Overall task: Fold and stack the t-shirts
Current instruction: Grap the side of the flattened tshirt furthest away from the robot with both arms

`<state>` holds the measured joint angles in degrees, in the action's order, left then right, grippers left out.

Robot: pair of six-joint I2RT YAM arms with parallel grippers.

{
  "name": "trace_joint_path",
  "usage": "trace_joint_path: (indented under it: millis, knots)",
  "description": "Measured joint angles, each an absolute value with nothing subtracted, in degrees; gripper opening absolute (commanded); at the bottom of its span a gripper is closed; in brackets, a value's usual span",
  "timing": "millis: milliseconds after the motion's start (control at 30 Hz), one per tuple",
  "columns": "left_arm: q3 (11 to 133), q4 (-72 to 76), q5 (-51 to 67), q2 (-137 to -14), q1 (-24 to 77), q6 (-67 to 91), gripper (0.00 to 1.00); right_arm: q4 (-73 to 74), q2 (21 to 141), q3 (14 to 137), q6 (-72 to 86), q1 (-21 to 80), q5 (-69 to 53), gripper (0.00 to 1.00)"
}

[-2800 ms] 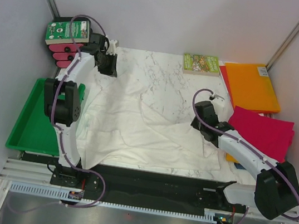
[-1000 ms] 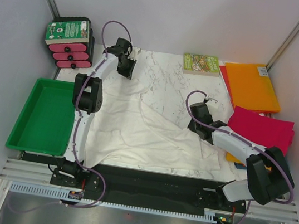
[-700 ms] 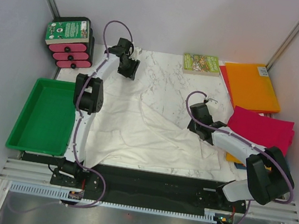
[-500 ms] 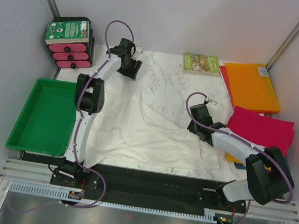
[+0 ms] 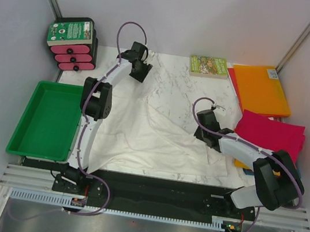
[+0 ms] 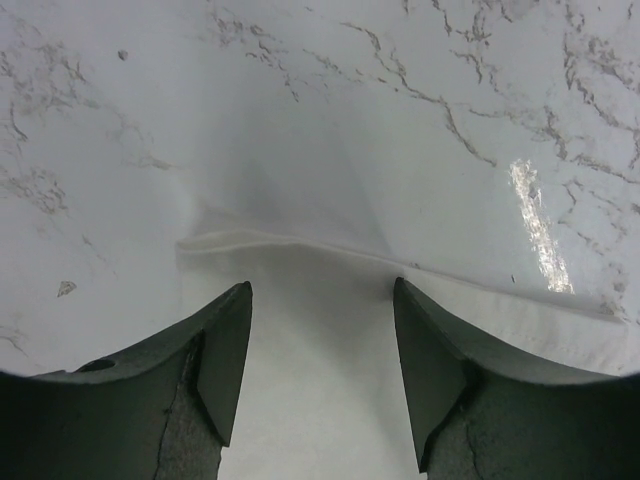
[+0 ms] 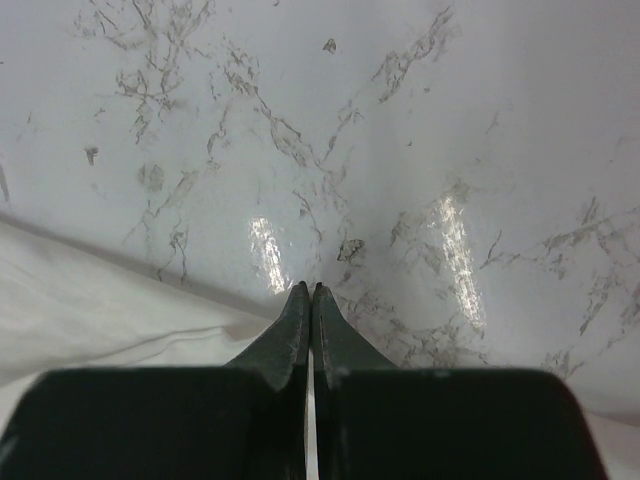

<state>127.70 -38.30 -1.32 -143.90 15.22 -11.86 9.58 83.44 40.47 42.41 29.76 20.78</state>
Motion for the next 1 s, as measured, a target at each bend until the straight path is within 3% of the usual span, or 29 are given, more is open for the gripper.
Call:
trace_joint_path:
  millis: [433,1000]
  knots:
    - [124.8,-33.5,-2.9,-142.4,15.1,-11.8,0.66,7.9,83.8,39.4,42.9,29.8,20.3,0.0]
    - [124.9,-37.4,-2.3,-142.6,15.2,-11.9,0.5,7.3,84.6,39.4,42.9,29.8,19.8,0.0]
